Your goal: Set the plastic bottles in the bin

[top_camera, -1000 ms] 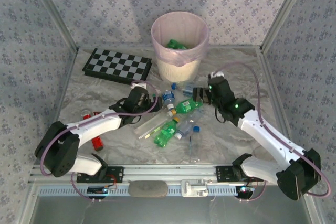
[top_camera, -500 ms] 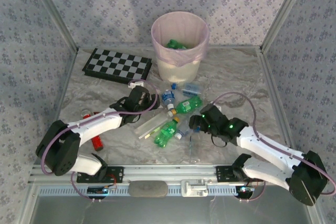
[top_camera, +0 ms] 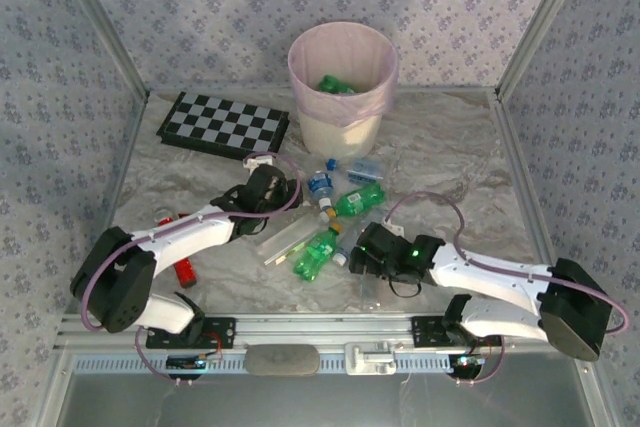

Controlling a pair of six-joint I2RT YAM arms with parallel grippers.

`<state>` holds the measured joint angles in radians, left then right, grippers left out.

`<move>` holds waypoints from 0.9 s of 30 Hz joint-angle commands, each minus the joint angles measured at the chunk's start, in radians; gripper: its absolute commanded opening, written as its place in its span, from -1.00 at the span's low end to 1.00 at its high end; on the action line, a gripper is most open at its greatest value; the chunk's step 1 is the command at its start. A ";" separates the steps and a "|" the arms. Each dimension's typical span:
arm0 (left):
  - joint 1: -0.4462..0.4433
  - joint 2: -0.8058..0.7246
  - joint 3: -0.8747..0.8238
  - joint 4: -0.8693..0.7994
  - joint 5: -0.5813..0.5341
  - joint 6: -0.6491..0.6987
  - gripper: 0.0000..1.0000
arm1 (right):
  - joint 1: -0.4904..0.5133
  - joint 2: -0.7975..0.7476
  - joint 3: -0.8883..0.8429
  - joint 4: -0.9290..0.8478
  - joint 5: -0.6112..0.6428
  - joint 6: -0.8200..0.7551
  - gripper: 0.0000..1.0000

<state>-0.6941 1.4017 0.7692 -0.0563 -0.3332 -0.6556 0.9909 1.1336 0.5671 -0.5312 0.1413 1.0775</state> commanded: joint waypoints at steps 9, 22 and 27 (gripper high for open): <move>0.007 -0.058 -0.042 -0.016 -0.046 -0.021 1.00 | 0.009 0.034 -0.037 0.004 0.023 0.043 0.51; 0.017 -0.079 -0.054 -0.015 -0.057 -0.025 1.00 | 0.006 0.029 -0.045 -0.016 0.031 0.054 0.02; 0.068 -0.101 -0.082 0.001 -0.022 -0.061 1.00 | -0.035 -0.008 0.008 -0.061 0.051 -0.023 -0.01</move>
<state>-0.6582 1.3285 0.7055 -0.0570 -0.3599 -0.6830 0.9794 1.1526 0.5308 -0.5339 0.1459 1.0992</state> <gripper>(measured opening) 0.998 0.503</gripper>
